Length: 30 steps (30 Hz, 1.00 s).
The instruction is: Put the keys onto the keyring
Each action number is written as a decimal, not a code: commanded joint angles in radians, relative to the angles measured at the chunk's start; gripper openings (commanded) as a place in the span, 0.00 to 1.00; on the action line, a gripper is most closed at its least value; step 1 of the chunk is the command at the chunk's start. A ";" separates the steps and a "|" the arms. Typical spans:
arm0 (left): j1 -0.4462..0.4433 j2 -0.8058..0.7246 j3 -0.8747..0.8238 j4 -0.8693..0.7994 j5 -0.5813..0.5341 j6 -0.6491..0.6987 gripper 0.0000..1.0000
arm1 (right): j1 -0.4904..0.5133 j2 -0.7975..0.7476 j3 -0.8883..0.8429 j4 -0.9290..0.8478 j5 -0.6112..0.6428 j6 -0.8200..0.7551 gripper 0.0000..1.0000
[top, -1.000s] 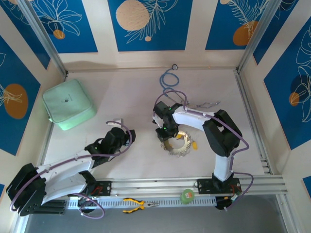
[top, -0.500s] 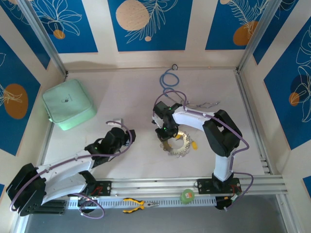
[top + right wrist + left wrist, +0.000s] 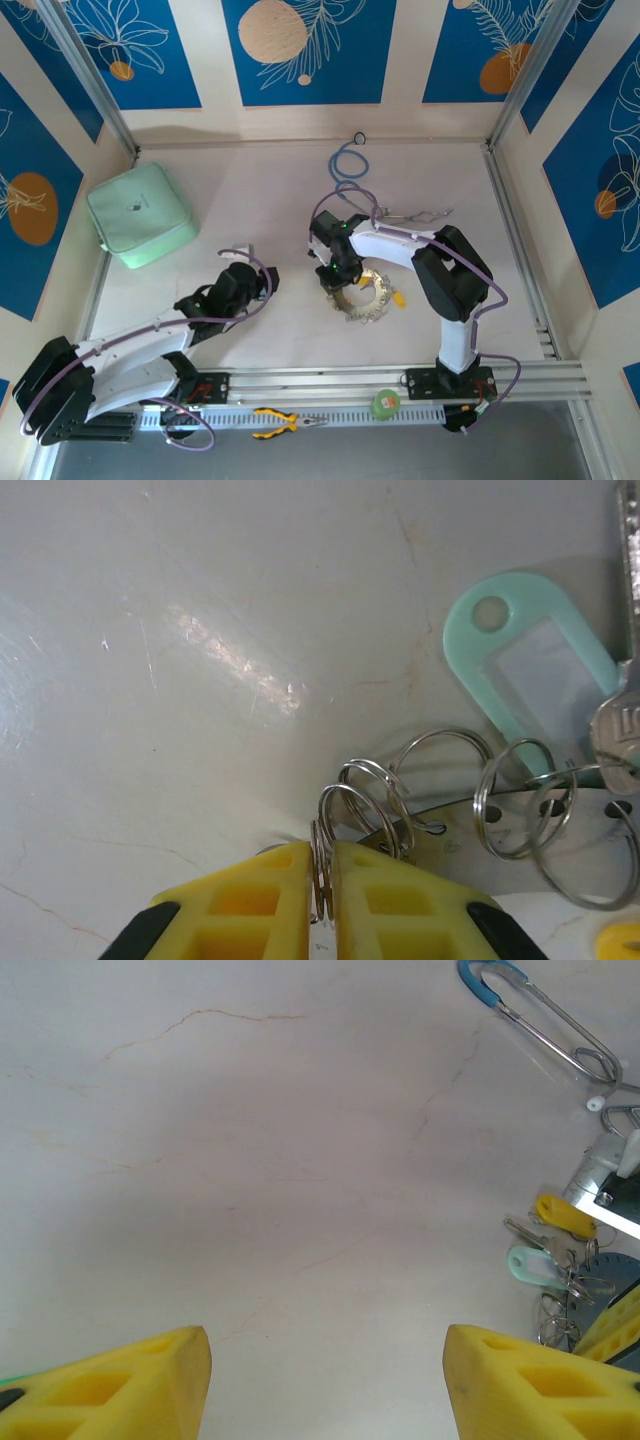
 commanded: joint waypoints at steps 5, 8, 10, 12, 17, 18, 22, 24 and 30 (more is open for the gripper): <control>0.005 -0.014 0.017 -0.010 -0.028 0.021 0.63 | 0.008 0.024 0.026 -0.036 0.019 -0.012 0.05; 0.004 -0.022 0.017 -0.015 -0.031 0.024 0.63 | 0.008 0.002 0.019 -0.028 0.026 -0.012 0.00; 0.007 -0.031 0.017 -0.021 -0.039 0.030 0.63 | 0.010 -0.033 0.008 -0.012 0.034 -0.010 0.00; 0.006 -0.041 0.017 -0.026 -0.048 0.043 0.63 | 0.011 -0.085 -0.009 0.013 0.042 -0.012 0.00; 0.005 -0.071 0.026 0.005 -0.051 0.126 0.63 | 0.010 -0.229 -0.064 0.099 0.072 -0.033 0.00; 0.005 -0.077 0.028 0.022 -0.041 0.153 0.63 | 0.007 -0.255 -0.076 0.118 0.073 -0.042 0.00; 0.005 -0.102 0.043 0.107 -0.007 0.308 0.65 | -0.013 -0.371 -0.154 0.238 0.055 -0.078 0.00; 0.004 -0.110 0.051 0.159 0.042 0.409 0.66 | -0.027 -0.436 -0.204 0.320 0.027 -0.097 0.00; 0.005 -0.087 0.131 0.206 0.119 0.682 0.66 | -0.090 -0.580 -0.313 0.550 -0.117 -0.191 0.00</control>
